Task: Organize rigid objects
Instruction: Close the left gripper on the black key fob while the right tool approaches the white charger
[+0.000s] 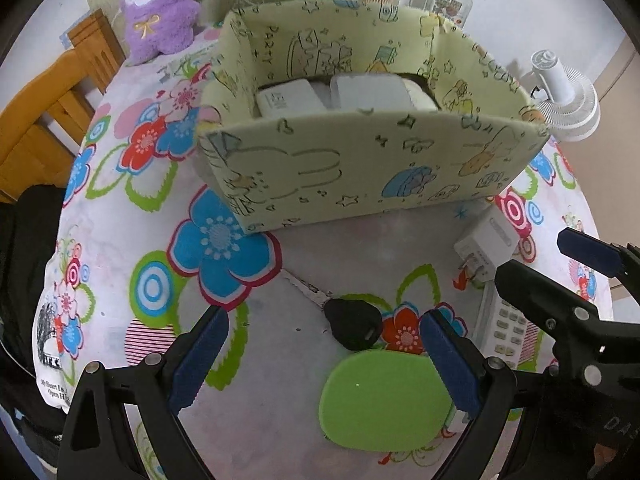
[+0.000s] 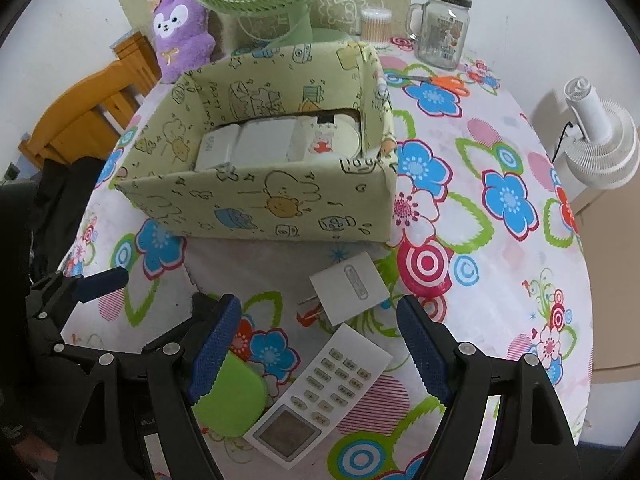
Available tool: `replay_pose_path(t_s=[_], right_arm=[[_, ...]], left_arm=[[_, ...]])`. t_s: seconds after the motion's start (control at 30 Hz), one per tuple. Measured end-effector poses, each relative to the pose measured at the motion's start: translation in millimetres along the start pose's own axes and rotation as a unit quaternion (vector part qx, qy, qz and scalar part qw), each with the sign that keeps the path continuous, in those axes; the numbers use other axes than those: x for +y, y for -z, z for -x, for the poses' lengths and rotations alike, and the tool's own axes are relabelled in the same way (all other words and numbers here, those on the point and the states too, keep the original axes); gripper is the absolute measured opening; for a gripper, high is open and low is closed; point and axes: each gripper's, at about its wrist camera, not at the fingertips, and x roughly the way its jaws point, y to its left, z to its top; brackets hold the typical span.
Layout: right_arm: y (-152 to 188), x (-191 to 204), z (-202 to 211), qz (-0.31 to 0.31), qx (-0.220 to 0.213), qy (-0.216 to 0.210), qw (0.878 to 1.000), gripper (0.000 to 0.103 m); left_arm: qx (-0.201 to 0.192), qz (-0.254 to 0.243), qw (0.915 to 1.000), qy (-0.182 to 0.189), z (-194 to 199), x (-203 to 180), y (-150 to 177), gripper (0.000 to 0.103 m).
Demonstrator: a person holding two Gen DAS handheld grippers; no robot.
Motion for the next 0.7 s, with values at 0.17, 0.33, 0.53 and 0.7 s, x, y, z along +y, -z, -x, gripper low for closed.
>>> replay_pose_path(t_s=[0.17, 0.33, 0.53, 0.7], right_arm=[[2, -7, -13, 0.0, 0.013, 0.005, 1.0, 0.083], [4, -11, -23, -0.004, 0.022, 0.005, 1.0, 0.083], [3, -12, -34, -0.001, 0.03, 0.003, 1.0, 0.083], [2, -14, -42, -0.001, 0.037, 0.004, 0.999, 0.083]], left_arm=[[0.009, 0.0, 0.9999, -0.009, -12, -4, 2, 0.096], [0.024, 0.015, 0.9996, -0.005, -26, 0, 4, 0.092], [0.022, 0.014, 0.9995, -0.016, -30, -1, 5, 0.091], [0.017, 0.023, 0.9991, -0.033, -31, -7, 10, 0.089]])
